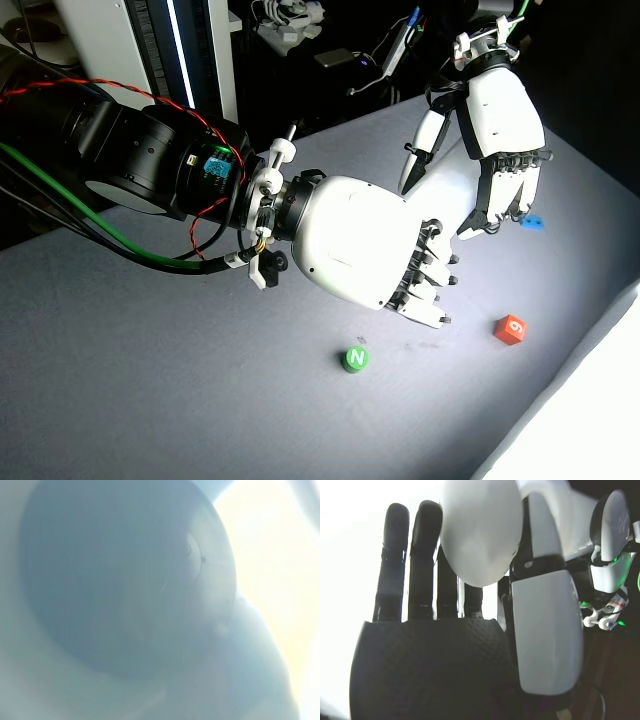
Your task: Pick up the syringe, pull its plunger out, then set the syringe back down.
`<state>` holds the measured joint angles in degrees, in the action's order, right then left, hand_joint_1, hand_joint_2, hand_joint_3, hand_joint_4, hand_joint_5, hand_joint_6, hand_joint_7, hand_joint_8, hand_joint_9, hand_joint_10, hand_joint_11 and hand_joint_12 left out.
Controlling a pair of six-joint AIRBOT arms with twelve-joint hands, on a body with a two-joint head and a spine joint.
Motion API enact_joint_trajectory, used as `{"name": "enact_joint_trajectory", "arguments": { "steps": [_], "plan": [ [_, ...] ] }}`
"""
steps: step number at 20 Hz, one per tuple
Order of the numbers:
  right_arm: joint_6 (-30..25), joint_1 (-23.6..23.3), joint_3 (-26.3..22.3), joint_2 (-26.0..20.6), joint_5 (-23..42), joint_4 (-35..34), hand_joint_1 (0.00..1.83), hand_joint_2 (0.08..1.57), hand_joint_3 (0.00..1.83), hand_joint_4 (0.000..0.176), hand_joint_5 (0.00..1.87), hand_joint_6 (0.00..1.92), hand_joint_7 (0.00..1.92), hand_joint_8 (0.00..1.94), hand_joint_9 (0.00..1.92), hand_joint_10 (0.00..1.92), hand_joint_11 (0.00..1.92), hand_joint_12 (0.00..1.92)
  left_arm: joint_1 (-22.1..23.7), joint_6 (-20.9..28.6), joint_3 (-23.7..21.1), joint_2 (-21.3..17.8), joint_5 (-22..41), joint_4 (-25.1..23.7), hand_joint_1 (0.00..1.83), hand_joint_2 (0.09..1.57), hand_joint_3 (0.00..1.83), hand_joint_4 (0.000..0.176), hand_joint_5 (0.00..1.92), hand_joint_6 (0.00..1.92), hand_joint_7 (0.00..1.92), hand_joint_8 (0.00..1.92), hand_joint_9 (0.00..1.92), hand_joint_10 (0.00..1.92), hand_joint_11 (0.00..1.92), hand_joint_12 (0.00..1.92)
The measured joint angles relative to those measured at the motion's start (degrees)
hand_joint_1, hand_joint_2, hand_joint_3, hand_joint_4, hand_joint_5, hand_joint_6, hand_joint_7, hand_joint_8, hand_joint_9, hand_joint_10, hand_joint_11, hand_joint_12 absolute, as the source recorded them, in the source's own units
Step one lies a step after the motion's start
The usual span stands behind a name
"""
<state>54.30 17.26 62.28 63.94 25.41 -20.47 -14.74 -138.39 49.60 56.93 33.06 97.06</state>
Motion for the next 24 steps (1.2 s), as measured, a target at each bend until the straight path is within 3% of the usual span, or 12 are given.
{"name": "enact_joint_trajectory", "arguments": {
  "steps": [5, 6, 7, 8, 9, 10, 11, 12, 13, 15, 20, 24],
  "plan": [
    [0.0, 0.0, 0.0, -0.3, 0.2, 0.0, 1.34, 1.21, 0.00, 0.000, 0.72, 1.36, 0.82, 1.24, 0.71, 1.46, 0.34, 1.45, 0.3, -0.1, -0.1, 0.0, 0.2, 0.1, 1.19, 1.18, 0.00, 0.000, 0.81, 1.16, 0.91, 1.18, 0.94, 0.53, 0.51, 1.20],
    [0.0, 0.0, -0.1, -0.4, 0.2, 0.1, 1.35, 1.19, 0.00, 0.000, 0.77, 1.30, 0.86, 1.18, 0.75, 1.42, 0.37, 1.46, 0.3, -0.1, -0.2, 0.0, 0.2, 0.1, 1.32, 1.17, 0.00, 0.000, 0.82, 1.13, 0.94, 1.08, 0.82, 1.20, 0.51, 1.22],
    [0.0, 0.0, -0.1, -0.7, 0.1, 0.2, 1.35, 1.19, 0.00, 0.000, 0.78, 1.28, 0.86, 1.16, 0.76, 1.41, 0.38, 1.46, 0.3, 0.0, -0.2, 0.0, 0.0, 0.1, 1.35, 1.17, 0.00, 0.000, 0.81, 1.14, 0.94, 1.08, 0.78, 1.36, 0.50, 1.23],
    [0.0, 0.0, -0.1, -0.9, 0.0, 0.2, 1.35, 1.19, 0.00, 0.000, 0.79, 1.28, 0.86, 1.16, 0.76, 1.41, 0.38, 1.46, 0.3, 0.0, -0.2, 0.0, 0.0, 0.1, 1.36, 1.17, 0.00, 0.000, 0.80, 1.14, 0.93, 1.08, 0.77, 1.39, 0.50, 1.23],
    [-0.1, 0.0, -0.2, -1.1, 0.0, 0.3, 1.35, 1.19, 0.00, 0.000, 0.76, 1.30, 0.87, 1.14, 0.77, 1.40, 0.36, 1.46, 0.3, 0.0, -0.2, 0.1, 0.0, 0.0, 1.22, 1.18, 0.00, 0.000, 0.79, 1.20, 0.91, 1.17, 0.78, 0.97, 0.48, 1.22],
    [-0.3, 0.0, -0.2, -1.4, 0.0, 0.3, 1.35, 1.20, 0.00, 0.000, 0.76, 1.32, 0.83, 1.19, 0.74, 1.44, 0.33, 1.48, 0.3, 0.3, -0.3, 0.1, -0.1, 0.1, 1.19, 1.19, 0.00, 0.000, 0.78, 1.23, 0.91, 1.17, 0.85, 0.74, 0.48, 1.22],
    [-0.4, 0.0, -0.2, -1.6, 0.0, 0.3, 1.35, 1.19, 0.00, 0.000, 0.77, 1.28, 0.84, 1.18, 0.76, 1.43, 0.33, 1.49, 0.3, 0.4, -0.3, 0.1, -0.2, 0.1, 1.33, 1.16, 0.01, 0.000, 0.82, 1.13, 0.95, 1.05, 0.81, 1.25, 0.50, 1.21],
    [-0.4, 0.0, -0.3, -1.8, 0.0, 0.3, 1.36, 1.17, 0.00, 0.000, 0.81, 1.23, 0.89, 1.12, 0.78, 1.39, 0.36, 1.47, 0.5, 0.4, -0.3, 0.1, -0.2, 0.2, 1.21, 1.18, 0.01, 0.000, 0.79, 1.22, 0.91, 1.16, 0.79, 0.96, 0.49, 1.21],
    [-0.4, 0.0, -0.4, -2.1, 0.0, 0.3, 1.35, 1.18, 0.00, 0.000, 0.81, 1.24, 0.85, 1.16, 0.78, 1.39, 0.36, 1.46, 0.6, 0.3, -0.3, 0.1, -0.3, 0.2, 1.20, 1.18, 0.00, 0.000, 0.80, 1.20, 0.93, 1.15, 0.86, 0.76, 0.51, 1.21],
    [-0.4, 0.0, -0.4, -2.7, 0.0, 0.4, 1.35, 1.18, 0.00, 0.000, 0.80, 1.26, 0.87, 1.12, 0.78, 1.38, 0.37, 1.47, 0.7, 0.4, -0.3, 0.1, -0.2, 0.2, 1.20, 1.17, 0.00, 0.000, 0.82, 1.16, 0.95, 1.12, 0.93, 0.58, 0.53, 1.18],
    [-0.3, 0.0, -0.4, -3.8, -0.4, 0.5, 1.35, 1.18, 0.00, 0.000, 0.79, 1.25, 0.87, 1.16, 0.76, 1.41, 0.35, 1.50, 0.7, 0.5, -0.3, 0.1, -0.2, 0.3, 1.20, 1.17, 0.00, 0.000, 0.81, 1.16, 0.95, 1.13, 0.97, 0.56, 0.55, 1.19],
    [-0.3, 0.0, -0.4, -4.6, -0.7, 0.6, 1.35, 1.19, 0.00, 0.000, 0.80, 1.26, 0.85, 1.14, 0.74, 1.46, 0.33, 1.55, 0.7, 0.6, -0.3, 0.1, -0.1, 0.3, 1.18, 1.23, 0.00, 0.000, 0.72, 1.25, 0.84, 1.35, 0.77, 0.91, 0.50, 1.35]
  ]
}}
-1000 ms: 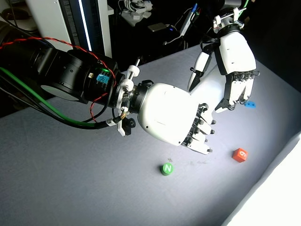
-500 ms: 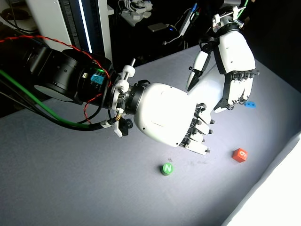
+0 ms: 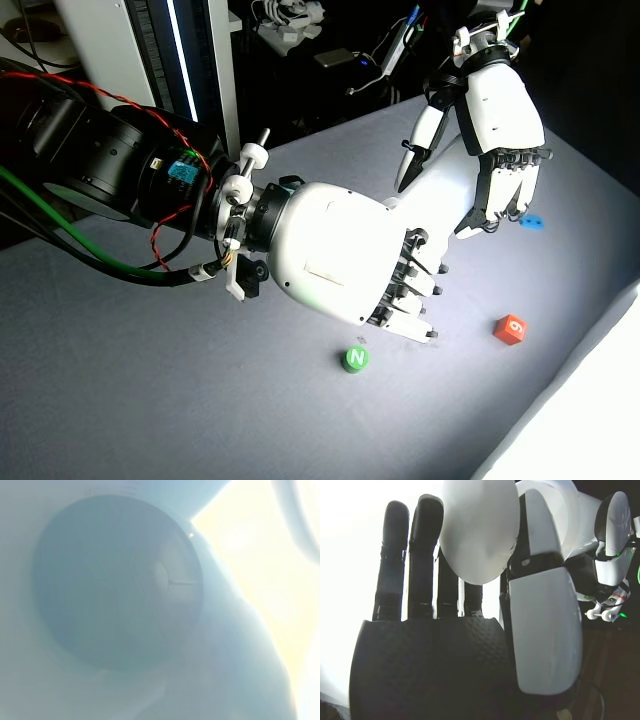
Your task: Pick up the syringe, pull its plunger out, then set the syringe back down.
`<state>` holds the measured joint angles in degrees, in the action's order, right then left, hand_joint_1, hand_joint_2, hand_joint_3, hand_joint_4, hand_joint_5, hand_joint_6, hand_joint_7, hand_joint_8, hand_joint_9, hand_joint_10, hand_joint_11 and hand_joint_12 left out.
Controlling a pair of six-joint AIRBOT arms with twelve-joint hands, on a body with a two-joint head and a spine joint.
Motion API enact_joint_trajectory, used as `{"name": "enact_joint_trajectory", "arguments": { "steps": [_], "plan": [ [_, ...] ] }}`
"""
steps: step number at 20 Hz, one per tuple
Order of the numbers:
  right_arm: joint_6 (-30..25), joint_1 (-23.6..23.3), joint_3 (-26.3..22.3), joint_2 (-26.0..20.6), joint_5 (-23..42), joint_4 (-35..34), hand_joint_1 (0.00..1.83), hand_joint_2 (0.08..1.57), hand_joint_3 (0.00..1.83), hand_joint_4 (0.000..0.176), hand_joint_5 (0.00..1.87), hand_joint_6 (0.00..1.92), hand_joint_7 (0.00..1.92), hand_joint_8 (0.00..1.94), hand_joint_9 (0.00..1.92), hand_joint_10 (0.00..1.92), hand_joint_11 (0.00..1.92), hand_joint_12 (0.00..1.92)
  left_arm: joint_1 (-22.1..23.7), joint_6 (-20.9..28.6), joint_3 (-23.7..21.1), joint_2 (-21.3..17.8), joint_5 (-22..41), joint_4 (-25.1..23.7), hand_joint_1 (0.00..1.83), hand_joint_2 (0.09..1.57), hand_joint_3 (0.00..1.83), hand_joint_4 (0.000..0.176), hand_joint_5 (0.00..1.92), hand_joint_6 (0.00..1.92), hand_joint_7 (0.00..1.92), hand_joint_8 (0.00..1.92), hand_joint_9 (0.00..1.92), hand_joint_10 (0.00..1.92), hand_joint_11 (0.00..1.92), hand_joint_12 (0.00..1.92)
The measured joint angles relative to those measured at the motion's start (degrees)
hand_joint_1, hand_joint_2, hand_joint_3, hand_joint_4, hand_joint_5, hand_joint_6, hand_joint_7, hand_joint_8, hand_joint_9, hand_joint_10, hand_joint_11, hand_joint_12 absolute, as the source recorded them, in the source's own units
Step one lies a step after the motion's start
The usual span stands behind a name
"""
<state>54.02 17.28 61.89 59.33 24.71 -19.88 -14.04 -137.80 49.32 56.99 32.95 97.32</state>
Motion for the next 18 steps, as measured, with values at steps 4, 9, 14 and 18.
{"name": "enact_joint_trajectory", "arguments": {
  "steps": [4, 9, 14, 18],
  "plan": [
    [-0.1, 0.0, 0.0, -1.2, -0.4, 0.1, 1.35, 1.18, 0.00, 0.000, 0.81, 1.23, 0.86, 1.16, 0.75, 1.43, 0.34, 1.55, 0.2, 0.1, 0.0, 0.0, 0.0, 0.0, 1.17, 1.25, 0.00, 0.000, 0.73, 1.20, 0.76, 1.51, 0.67, 1.21, 0.51, 1.44],
    [-0.1, 0.0, 0.0, -2.7, -0.9, 0.2, 1.35, 1.19, 0.00, 0.000, 0.79, 1.28, 0.85, 1.16, 0.72, 1.46, 0.29, 1.56, 0.2, 0.3, -0.1, 0.0, 0.1, 0.0, 1.34, 1.24, 0.00, 0.000, 0.67, 1.20, 0.78, 1.38, 0.70, 1.59, 0.53, 1.49],
    [0.0, 0.0, 0.0, -3.7, -1.1, 0.2, 1.35, 1.18, 0.00, 0.000, 0.83, 1.26, 0.86, 1.13, 0.72, 1.42, 0.32, 1.50, 0.4, 0.3, -0.1, 0.0, 0.1, 0.0, 1.35, 1.21, 0.00, 0.000, 0.72, 1.13, 0.82, 1.29, 0.73, 1.55, 0.56, 1.42],
    [0.0, 0.0, -0.1, -5.1, -1.4, 0.4, 1.35, 1.19, 0.00, 0.000, 0.81, 1.27, 0.85, 1.16, 0.70, 1.46, 0.29, 1.54, 0.4, 0.7, -0.1, 0.0, 0.0, 0.0, 1.34, 1.22, 0.00, 0.000, 0.73, 1.13, 0.80, 1.34, 0.71, 1.57, 0.55, 1.43]
  ]
}}
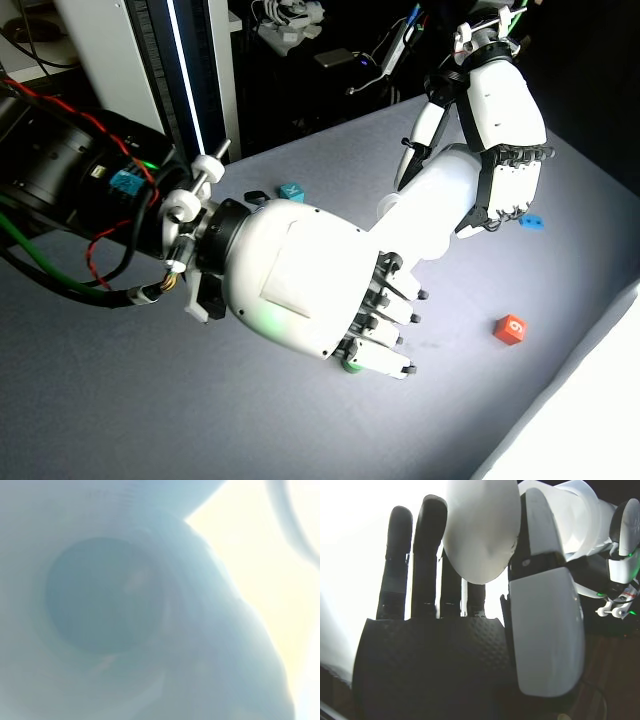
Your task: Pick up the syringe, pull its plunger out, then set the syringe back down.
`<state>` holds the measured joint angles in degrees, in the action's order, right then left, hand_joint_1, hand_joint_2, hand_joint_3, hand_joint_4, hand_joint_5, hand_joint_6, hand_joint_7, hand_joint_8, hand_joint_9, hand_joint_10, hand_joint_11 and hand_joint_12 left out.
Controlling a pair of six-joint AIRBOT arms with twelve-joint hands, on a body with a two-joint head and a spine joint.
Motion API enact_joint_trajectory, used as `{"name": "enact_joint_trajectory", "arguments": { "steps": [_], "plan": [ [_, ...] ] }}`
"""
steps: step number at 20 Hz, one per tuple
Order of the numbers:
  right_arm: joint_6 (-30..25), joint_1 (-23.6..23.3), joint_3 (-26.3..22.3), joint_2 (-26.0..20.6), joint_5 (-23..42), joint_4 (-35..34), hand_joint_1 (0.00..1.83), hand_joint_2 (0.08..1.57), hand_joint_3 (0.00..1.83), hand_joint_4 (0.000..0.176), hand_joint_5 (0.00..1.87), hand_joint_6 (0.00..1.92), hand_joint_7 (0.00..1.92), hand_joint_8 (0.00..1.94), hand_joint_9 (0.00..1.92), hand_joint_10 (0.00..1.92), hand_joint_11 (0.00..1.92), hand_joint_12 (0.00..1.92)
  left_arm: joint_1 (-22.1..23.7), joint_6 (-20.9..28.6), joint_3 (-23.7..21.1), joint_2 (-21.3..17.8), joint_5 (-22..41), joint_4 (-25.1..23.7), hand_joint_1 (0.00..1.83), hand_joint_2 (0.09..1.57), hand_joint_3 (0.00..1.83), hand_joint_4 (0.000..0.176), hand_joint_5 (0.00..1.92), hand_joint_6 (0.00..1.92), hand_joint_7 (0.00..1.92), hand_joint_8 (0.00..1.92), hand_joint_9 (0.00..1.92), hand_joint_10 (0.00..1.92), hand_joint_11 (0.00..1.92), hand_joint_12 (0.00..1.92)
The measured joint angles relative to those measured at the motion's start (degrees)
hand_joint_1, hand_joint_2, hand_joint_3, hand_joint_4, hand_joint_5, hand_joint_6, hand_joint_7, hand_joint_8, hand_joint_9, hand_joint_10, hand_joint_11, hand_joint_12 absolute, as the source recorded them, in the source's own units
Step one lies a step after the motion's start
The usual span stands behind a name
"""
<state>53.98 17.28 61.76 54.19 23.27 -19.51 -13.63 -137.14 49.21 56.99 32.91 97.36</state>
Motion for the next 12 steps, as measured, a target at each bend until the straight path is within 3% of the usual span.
{"name": "enact_joint_trajectory", "arguments": {
  "steps": [12],
  "plan": [
    [-1.5, 0.0, 0.0, -3.6, -0.8, 0.6, 1.34, 1.20, 0.00, 0.000, 0.78, 1.32, 0.82, 1.16, 0.70, 1.49, 0.29, 1.56, 0.3, 0.1, -0.1, 0.0, 0.0, -0.2, 1.35, 1.21, 0.00, 0.000, 0.76, 1.07, 0.82, 1.31, 0.71, 1.56, 0.53, 1.42]
  ]
}}
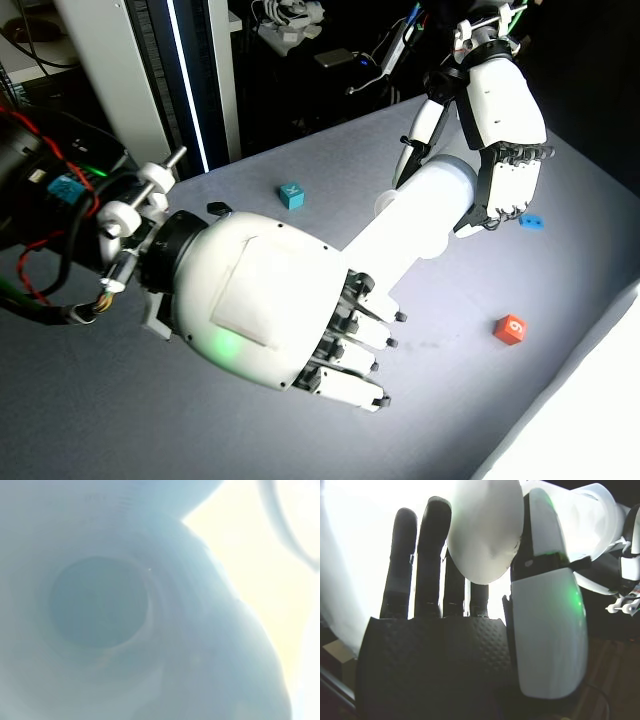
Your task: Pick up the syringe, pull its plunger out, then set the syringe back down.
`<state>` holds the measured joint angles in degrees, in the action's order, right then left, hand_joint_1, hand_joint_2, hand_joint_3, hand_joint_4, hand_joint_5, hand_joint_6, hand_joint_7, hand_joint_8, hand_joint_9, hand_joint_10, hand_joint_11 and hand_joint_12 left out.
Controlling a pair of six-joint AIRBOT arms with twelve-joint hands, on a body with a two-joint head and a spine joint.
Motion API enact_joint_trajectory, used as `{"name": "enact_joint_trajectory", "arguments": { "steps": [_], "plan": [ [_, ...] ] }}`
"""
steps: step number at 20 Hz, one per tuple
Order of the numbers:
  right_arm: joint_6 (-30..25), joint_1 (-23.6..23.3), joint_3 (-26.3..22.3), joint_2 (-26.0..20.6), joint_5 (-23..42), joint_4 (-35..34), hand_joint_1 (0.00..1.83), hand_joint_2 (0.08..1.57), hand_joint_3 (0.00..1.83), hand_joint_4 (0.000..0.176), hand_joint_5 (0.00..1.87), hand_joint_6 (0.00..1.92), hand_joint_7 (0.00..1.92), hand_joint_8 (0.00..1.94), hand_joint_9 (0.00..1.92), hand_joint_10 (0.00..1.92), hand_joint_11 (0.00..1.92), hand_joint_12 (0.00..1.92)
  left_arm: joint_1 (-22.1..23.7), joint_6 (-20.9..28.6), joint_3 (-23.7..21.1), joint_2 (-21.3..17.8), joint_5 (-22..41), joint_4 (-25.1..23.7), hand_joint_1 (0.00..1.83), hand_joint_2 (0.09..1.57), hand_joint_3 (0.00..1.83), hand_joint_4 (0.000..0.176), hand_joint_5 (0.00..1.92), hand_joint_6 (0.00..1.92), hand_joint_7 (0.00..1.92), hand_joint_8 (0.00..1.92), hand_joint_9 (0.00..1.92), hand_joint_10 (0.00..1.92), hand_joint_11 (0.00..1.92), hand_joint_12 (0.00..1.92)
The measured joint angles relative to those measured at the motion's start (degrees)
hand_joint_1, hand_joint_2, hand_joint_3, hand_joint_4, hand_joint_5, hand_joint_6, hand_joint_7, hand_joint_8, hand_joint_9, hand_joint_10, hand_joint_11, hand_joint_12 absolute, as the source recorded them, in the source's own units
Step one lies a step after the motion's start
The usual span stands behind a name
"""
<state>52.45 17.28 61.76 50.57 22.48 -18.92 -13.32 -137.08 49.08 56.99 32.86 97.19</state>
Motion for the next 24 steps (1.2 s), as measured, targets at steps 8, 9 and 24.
{"name": "enact_joint_trajectory", "arguments": {
  "steps": [8, 9, 24],
  "plan": [
    [-0.5, 0.0, 0.0, -0.5, -0.1, 0.0, 1.34, 1.20, 0.00, 0.000, 0.78, 1.31, 0.83, 1.14, 0.72, 1.48, 0.30, 1.56, 0.0, 0.0, 0.0, 0.0, 1.0, 0.1, 1.34, 1.22, 0.00, 0.000, 0.74, 1.11, 0.81, 1.34, 0.70, 1.56, 0.55, 1.44],
    [-0.5, 0.0, 0.0, -0.5, -0.1, 0.0, 1.34, 1.20, 0.00, 0.000, 0.79, 1.30, 0.83, 1.14, 0.71, 1.48, 0.30, 1.56, 0.0, 0.0, 0.0, 0.0, 1.1, 0.2, 1.34, 1.22, 0.00, 0.000, 0.73, 1.11, 0.80, 1.35, 0.70, 1.57, 0.56, 1.45],
    [-0.7, 0.2, 0.1, -1.1, 0.5, -0.9, 0.46, 0.68, 0.00, 0.000, 0.00, 0.00, 0.01, 0.00, 0.05, 0.01, 0.00, 0.43, 0.1, -1.2, -0.2, -0.4, 4.7, 0.5, 1.34, 1.22, 0.00, 0.000, 0.72, 1.14, 0.81, 1.35, 0.70, 1.56, 0.56, 1.46]
  ]
}}
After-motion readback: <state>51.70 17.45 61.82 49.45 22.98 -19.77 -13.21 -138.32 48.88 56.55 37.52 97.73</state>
